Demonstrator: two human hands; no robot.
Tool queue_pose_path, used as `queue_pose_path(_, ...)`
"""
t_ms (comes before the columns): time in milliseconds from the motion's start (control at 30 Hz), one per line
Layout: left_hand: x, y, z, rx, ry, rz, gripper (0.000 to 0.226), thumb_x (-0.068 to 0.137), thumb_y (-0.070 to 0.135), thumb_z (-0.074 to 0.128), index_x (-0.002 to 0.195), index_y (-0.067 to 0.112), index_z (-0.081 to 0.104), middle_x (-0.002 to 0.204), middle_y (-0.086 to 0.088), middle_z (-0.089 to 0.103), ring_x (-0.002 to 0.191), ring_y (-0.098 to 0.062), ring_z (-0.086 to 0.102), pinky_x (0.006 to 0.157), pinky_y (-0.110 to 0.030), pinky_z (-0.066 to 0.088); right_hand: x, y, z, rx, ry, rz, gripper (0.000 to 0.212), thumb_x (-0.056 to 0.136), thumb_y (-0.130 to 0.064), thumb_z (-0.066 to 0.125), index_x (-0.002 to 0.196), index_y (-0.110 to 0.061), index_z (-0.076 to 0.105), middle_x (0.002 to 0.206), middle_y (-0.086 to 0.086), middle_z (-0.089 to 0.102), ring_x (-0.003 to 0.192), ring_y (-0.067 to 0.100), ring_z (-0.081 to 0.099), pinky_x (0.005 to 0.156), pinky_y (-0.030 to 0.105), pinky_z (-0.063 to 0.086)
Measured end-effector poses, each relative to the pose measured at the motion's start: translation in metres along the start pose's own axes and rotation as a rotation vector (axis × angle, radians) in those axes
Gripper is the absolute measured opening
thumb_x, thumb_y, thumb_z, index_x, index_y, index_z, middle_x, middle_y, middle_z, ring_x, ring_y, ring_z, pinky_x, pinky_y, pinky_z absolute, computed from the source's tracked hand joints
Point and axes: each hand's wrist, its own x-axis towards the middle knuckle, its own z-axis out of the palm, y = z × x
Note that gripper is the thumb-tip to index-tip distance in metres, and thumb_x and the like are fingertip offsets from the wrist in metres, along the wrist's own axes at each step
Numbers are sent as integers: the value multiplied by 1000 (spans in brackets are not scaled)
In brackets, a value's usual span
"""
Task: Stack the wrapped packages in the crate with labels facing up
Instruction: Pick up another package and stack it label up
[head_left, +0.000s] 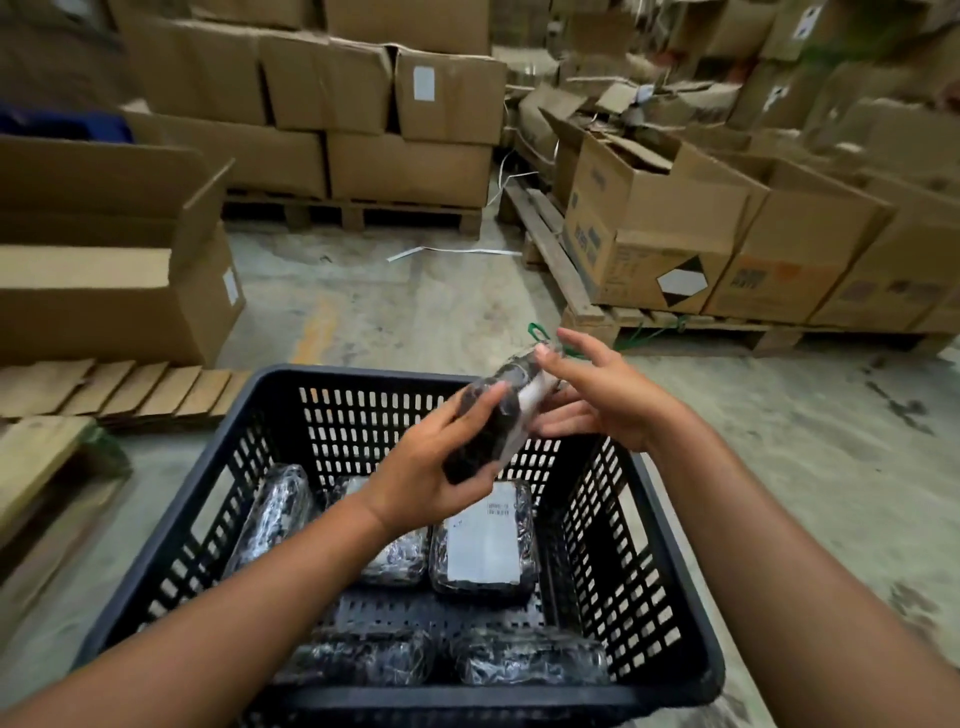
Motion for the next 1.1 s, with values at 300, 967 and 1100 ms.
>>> queue_pose_path(300,19,8,-50,-593,302,-478,86,86,-19,63,149,30,31,142,18,54,125,-1,57,109,-24,42,0,22,8,-454,-51,-448,108,68,-37,96,155,-50,35,158,-9,42,137,13,49,104,31,50)
queue_pose_path(967,-31,-53,22,-324,-477,-969,113,78,19,85,160,38,12,164,2,26,126,-8,35,97,-19,34,40,131,5,-714,-113,-8,131,62,-39,99,164,-27,17,165,2,35,144,25,41,118,39,37)
queue_pose_path(1100,-42,-65,34,-304,-431,-980,111,75,11,86,160,33,17,164,1,28,125,-6,36,97,-15,34,51,154,11,-685,-76,16,131,62,-35,99,164,-24,17,164,2,37,142,23,43,103,23,35)
